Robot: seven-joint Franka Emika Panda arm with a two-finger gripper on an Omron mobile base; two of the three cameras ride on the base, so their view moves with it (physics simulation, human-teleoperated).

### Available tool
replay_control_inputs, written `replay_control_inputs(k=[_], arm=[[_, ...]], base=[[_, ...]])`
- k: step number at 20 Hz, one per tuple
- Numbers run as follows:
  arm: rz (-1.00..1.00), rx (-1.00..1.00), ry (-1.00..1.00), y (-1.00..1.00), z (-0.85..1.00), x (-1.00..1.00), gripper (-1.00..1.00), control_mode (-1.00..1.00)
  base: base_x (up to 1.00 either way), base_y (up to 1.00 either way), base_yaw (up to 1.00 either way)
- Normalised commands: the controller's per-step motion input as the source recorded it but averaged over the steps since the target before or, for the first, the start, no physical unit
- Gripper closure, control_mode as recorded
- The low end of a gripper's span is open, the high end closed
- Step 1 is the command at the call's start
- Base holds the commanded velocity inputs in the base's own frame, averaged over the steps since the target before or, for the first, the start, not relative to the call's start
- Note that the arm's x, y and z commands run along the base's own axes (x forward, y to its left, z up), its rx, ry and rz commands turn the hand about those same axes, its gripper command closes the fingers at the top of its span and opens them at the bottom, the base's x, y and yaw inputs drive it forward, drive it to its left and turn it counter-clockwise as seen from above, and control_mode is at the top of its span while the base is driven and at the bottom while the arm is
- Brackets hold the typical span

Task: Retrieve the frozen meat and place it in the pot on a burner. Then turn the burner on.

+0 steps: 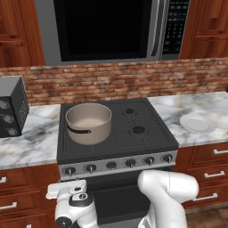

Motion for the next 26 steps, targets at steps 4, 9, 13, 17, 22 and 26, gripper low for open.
replay_control_inputs(k=[4, 9, 13, 17, 22, 26], arm=[[0.0, 0.0, 0.0, 0.0, -0.06, 0.18, -1.0, -1.0], [0.0, 0.0, 0.0, 0.0, 0.0, 0.2, -1.0, -1.0], [0.0, 0.0, 0.0, -0.01, 0.0, 0.16, -1.0, -1.0], [0.0, 0.0, 0.0, 0.0, 0.0, 0.1, -1.0, -1.0], [0.0, 0.0, 0.0, 0.0, -0.01, 0.06, -1.0, -1.0], [0.0, 0.0, 0.0, 0.0, -0.08, 0.09, -1.0, -1.0]], base=[[0.0, 0.0, 0.0], [0.0, 0.0, 0.0], [0.0, 0.0, 0.0], [0.0, 0.0, 0.0], [0.0, 0.0, 0.0], [0.0, 0.0, 0.0]])
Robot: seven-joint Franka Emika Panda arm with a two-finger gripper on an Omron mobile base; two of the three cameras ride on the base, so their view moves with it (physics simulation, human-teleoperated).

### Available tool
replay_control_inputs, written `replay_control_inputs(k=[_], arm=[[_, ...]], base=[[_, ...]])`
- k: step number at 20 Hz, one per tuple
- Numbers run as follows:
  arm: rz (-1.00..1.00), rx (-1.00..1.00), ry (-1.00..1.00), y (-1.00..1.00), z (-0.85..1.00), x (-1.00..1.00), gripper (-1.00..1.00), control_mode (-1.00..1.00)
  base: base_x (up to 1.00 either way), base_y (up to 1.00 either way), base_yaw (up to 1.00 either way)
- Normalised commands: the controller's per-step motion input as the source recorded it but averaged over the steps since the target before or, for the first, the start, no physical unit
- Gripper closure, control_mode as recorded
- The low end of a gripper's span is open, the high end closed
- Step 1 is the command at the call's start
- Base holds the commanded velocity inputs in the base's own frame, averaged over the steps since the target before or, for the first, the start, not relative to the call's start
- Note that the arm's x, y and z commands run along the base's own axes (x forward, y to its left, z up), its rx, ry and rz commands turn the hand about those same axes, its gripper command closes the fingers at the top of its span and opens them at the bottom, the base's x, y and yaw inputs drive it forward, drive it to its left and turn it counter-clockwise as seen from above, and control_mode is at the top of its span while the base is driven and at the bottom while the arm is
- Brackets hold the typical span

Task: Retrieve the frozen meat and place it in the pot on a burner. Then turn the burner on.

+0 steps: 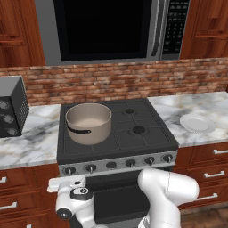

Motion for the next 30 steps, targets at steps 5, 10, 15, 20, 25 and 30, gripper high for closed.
replay_control_inputs(k=[5, 10, 15, 20, 25, 30], arm=[[0.0, 0.0, 0.0, -0.04, -0.17, 0.08, -1.0, -1.0], [0.0, 0.0, 0.0, -0.01, -0.05, 0.08, -1.0, -1.0], [0.0, 0.0, 0.0, 0.0, 0.0, 0.1, -1.0, -1.0], [0.0, 0.0, 0.0, 0.0, 0.0, 0.06, -1.0, -1.0], [0.0, 0.0, 0.0, 0.0, 0.0, 0.0, -1.0, -1.0], [0.0, 0.0, 0.0, 0.0, 0.0, 0.0, -1.0, -1.0]], base=[[0.0, 0.0, 0.0], [0.0, 0.0, 0.0], [0.0, 0.0, 0.0], [0.0, 0.0, 0.0], [0.0, 0.0, 0.0], [0.0, 0.0, 0.0]])
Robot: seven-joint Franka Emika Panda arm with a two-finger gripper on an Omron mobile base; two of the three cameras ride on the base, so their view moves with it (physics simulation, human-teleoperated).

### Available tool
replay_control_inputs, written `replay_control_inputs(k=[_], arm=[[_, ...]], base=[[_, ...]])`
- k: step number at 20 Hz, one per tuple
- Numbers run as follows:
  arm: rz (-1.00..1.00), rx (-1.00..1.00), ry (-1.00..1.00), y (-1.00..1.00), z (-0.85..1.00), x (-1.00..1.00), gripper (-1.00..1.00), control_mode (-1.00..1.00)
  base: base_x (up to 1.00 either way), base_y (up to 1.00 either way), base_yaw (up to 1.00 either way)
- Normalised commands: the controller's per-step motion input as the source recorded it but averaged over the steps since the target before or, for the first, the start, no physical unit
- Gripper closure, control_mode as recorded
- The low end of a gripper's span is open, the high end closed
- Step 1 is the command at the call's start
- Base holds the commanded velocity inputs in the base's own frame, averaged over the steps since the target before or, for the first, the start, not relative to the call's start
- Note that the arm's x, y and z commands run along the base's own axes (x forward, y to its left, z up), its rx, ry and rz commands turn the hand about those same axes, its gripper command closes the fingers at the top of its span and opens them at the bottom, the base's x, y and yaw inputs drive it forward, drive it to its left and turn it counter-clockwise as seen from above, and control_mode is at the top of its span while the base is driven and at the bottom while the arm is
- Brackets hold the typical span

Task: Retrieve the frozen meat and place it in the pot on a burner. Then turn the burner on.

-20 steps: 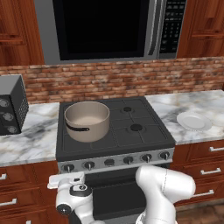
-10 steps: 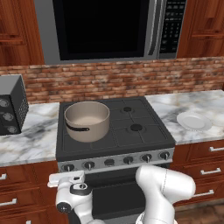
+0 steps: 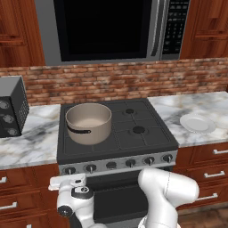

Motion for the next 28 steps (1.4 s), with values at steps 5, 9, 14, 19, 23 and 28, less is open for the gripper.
replay_control_inputs(k=[5, 9, 14, 19, 23, 28], arm=[[0.0, 0.0, 0.0, 0.0, 0.0, 0.0, 1.0, -1.0], [0.0, 0.0, 0.0, 0.0, 0.0, 0.0, 1.0, -1.0], [0.0, 0.0, 0.0, 0.0, 0.0, 0.0, 1.0, -1.0], [0.0, -0.12, 0.0, 0.0, 0.0, 0.0, 1.0, -1.0], [0.05, -0.25, 0.0, 0.0, 0.0, 0.0, 1.0, -1.0], [0.05, -0.22, 0.01, 0.0, 0.0, 0.0, 1.0, -1.0]], base=[[0.0, 0.0, 0.0], [0.0, 0.0, 0.0], [0.0, 0.0, 0.0], [0.0, 0.0, 0.0], [0.0, 0.0, 0.0], [0.0, 0.0, 0.0]])
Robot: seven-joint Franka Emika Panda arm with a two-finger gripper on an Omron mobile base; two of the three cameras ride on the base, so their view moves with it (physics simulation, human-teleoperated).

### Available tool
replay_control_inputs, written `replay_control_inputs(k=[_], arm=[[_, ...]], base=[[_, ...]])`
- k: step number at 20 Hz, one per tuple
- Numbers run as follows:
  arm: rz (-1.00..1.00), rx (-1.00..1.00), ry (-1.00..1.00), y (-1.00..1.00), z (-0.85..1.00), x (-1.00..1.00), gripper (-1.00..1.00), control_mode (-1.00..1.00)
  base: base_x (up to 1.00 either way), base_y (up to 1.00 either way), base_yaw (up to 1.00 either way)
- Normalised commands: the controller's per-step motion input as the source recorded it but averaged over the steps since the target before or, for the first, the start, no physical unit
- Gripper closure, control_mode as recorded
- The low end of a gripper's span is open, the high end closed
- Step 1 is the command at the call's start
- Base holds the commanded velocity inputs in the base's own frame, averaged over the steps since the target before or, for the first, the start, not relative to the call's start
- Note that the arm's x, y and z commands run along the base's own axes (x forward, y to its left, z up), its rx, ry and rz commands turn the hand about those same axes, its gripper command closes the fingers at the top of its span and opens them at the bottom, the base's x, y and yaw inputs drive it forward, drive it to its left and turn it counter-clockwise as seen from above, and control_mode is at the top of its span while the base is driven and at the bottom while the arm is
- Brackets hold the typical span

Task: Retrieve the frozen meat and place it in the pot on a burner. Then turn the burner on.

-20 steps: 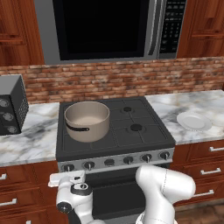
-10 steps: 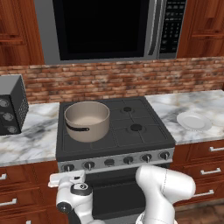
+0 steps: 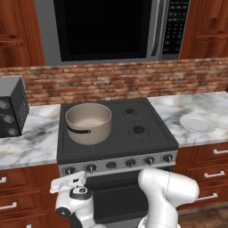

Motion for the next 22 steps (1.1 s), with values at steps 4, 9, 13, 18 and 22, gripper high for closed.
replay_control_inputs(k=[4, 9, 13, 18, 22], arm=[[0.06, -0.15, 0.07, -0.01, 0.0, 0.0, 1.0, -1.0], [0.1, -0.12, 0.08, -0.11, 0.0, 0.0, 1.0, -1.0], [0.13, -0.22, 0.02, -0.02, -0.01, 0.0, 1.0, -1.0], [0.13, -0.34, -0.04, 0.0, -0.05, 0.0, 1.0, -1.0], [0.11, -0.3, -0.02, 0.0, 0.0, 0.0, 1.0, -1.0]], base=[[0.0, 0.0, 0.0], [0.0, 0.0, 0.0], [0.0, 0.0, 0.0], [0.0, 0.0, 0.0], [0.0, 0.0, 0.0]])
